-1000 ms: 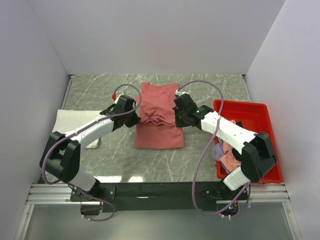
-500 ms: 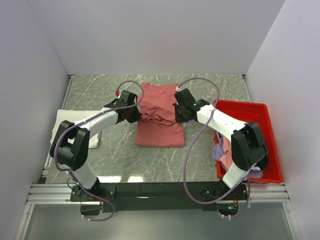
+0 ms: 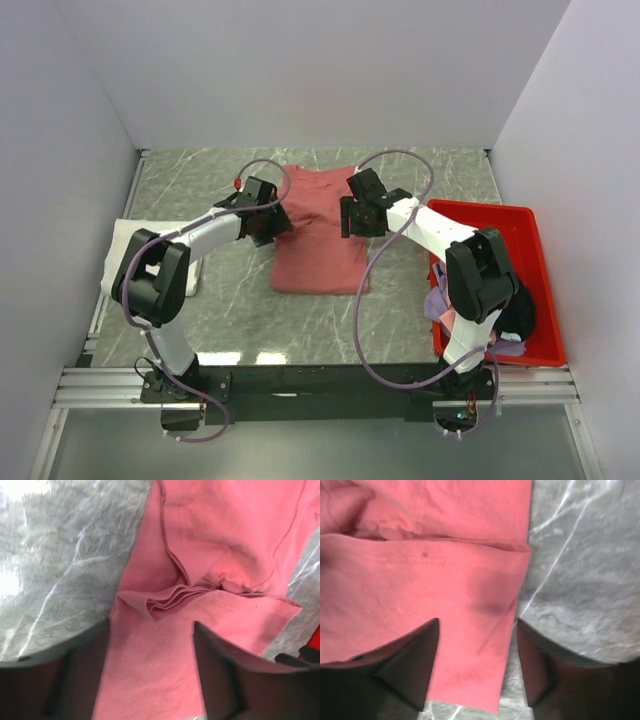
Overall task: Fold and stack the t-shirts
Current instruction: Fold the tshirt
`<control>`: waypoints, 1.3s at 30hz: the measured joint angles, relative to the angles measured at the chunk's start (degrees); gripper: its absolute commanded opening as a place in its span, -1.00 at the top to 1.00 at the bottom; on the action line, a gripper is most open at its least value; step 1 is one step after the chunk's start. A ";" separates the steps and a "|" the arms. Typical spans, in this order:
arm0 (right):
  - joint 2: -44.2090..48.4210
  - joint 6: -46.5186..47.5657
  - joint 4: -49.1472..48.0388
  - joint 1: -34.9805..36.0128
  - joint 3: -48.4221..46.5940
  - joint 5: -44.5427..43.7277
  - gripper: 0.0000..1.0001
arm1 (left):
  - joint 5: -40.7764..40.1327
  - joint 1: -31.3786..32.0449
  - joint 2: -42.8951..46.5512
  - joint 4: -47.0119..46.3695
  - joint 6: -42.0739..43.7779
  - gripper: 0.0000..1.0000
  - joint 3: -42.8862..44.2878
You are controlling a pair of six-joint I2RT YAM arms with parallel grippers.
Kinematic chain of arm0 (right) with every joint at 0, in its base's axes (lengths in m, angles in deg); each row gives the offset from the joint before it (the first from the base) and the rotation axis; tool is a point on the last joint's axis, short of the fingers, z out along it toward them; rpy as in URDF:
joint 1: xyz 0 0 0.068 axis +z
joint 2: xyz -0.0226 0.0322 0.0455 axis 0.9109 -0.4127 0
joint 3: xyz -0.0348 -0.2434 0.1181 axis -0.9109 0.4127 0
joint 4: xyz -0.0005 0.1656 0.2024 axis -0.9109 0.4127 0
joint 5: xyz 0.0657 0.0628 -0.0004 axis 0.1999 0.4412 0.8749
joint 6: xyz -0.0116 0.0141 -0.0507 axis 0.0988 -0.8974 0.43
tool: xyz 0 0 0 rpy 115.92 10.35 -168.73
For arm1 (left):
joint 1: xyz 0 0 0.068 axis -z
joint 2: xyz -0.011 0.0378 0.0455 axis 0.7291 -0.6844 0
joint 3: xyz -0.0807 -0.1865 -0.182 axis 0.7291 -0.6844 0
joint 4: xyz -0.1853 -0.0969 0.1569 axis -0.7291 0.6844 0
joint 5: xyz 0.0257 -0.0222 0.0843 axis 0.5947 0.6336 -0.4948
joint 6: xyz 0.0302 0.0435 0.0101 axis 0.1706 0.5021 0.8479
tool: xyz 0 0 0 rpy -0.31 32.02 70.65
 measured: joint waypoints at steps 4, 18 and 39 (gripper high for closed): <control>-0.13 -0.20 0.00 -0.15 -1.33 -0.02 -0.59 | -0.13 -0.15 0.31 0.09 0.00 -0.99 0.66; 13.94 -1.46 -8.00 -0.07 11.06 15.15 -0.72 | -1.75 -0.20 20.31 0.44 -1.75 -0.99 -12.39; -17.70 -4.35 -19.45 12.22 -12.48 27.67 -0.79 | -5.11 -0.20 55.32 10.71 -8.37 -0.99 -35.60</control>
